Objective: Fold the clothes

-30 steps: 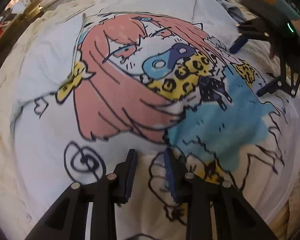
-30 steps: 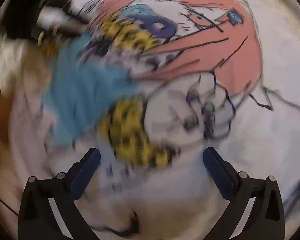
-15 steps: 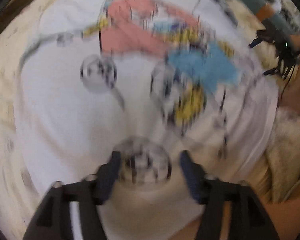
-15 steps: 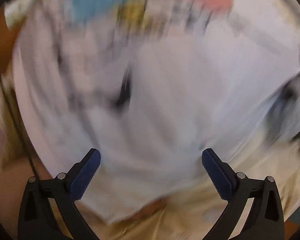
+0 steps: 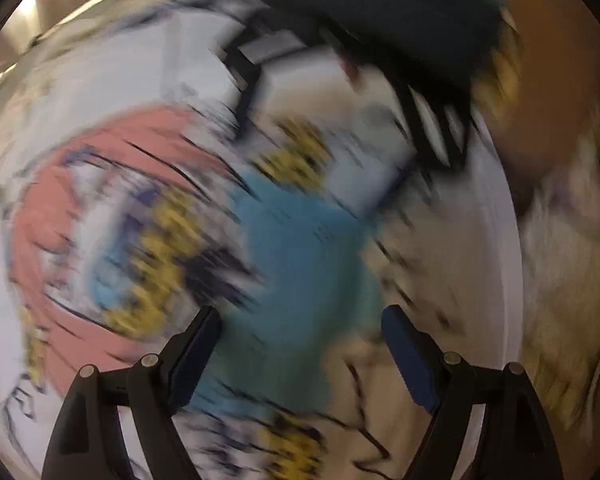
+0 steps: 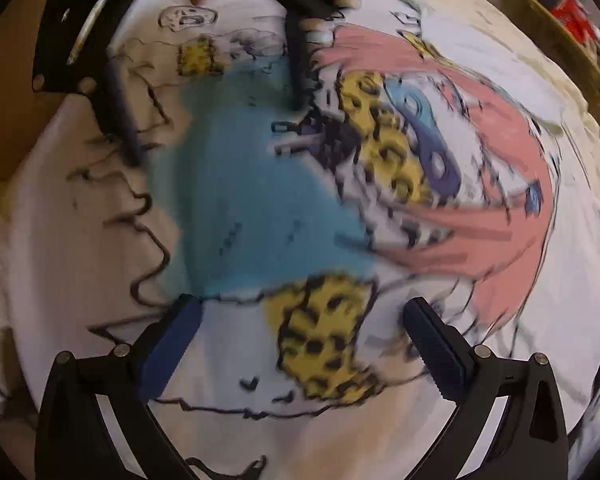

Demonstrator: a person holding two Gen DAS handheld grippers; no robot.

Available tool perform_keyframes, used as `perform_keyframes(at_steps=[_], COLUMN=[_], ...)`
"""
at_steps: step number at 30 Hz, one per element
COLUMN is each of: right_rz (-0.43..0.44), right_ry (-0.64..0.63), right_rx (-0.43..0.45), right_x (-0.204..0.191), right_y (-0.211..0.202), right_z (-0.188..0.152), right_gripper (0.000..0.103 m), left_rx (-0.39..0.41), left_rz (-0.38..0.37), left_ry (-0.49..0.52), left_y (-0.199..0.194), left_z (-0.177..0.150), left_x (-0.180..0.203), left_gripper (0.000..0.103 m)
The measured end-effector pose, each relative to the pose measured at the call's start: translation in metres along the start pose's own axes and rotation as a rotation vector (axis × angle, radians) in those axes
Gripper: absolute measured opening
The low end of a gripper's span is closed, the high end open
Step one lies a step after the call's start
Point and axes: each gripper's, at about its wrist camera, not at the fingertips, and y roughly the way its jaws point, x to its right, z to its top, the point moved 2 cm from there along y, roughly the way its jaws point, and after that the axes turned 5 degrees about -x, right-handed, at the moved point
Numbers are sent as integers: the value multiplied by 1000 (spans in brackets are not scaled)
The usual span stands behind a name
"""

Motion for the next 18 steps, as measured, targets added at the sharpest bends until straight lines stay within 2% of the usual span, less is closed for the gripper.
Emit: perform_keyframes(at_steps=[3,6,9,11,13,15,18], right_rz=[88,104,142,157,136,78,5], right_ry=[171,204,176,139,148,197,293], right_rx=[-55,-110,-187,-223,-184,-91,21], right_x=[13,9,4,5,17,41,79], right_y=[4,1,-4,-11,-25,-42,-50], right_z=[-23,-53,-80,-83,-76,-59,-24], right_gripper=[102,103,103,102,102,102,102], left_rx=[33,26,1,3,38,106,155], left_rz=[1,-2,22,41,86,148,275], left_ry=[-64,-135,-133,-143,-166,-265,-415], left_y=[-2,-7,-14,-27,-44,-64,-74], left_z=[-30,-54,-69,-70,-69,-66,-51], left_x=[13,20,28,21,8,-21,-82], left_gripper=[83,83,83,83,83,83,84])
